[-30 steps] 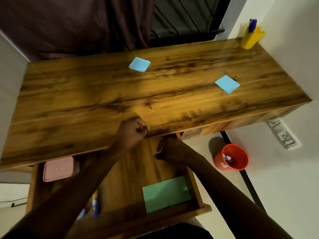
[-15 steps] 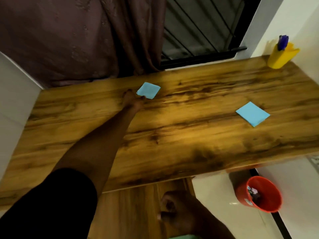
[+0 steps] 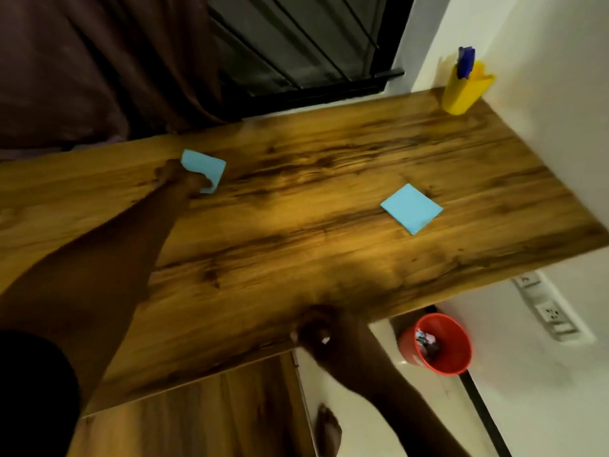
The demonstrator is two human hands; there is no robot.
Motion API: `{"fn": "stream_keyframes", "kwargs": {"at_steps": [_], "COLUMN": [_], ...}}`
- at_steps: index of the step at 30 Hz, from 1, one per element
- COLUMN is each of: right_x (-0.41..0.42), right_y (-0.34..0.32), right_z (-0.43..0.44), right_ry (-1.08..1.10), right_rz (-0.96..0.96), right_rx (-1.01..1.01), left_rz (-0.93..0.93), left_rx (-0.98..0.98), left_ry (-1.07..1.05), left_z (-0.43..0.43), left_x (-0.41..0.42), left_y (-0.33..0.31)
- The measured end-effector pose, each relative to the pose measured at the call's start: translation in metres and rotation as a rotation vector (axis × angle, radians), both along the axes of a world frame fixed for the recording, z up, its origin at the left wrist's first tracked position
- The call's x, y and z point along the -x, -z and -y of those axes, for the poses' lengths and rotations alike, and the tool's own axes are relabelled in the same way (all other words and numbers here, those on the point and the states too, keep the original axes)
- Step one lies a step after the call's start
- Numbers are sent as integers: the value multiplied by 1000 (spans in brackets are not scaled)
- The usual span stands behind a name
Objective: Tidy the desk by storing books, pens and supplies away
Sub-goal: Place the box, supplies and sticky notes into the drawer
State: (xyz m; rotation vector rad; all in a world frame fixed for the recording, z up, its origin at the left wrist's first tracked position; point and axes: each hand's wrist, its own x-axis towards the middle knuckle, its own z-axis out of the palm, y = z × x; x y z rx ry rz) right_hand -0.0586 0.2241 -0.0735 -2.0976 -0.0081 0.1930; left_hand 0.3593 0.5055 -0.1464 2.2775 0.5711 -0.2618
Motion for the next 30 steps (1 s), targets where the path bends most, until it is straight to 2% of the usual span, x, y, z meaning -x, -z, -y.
{"fn": "stream_keyframes", "kwargs": {"at_steps": [5, 8, 10, 15, 18, 24, 30], "right_x": [-53, -89, -110, -141, -144, -150, -146], "right_y": [-26, -23, -16, 4, 13, 13, 8], "right_z": [81, 127, 156, 197, 209, 214, 206], "right_ry": [288, 437, 468, 439, 401, 412, 553], "right_rz": [78, 114, 97, -62, -112, -149, -228], "right_rx": [95, 344, 458, 575, 614, 645, 572], "left_rz": [251, 297, 267, 63, 25, -21, 10], "left_rx": [201, 388, 510, 597, 661, 698, 729], "left_ry": [-24, -20, 25, 107, 82, 63, 24], "left_z": [40, 57, 66, 89, 103, 112, 105], "left_x": [87, 143, 189, 294, 340, 381, 387], "left_y": [-69, -96, -108, -114, -117, -117, -126]}}
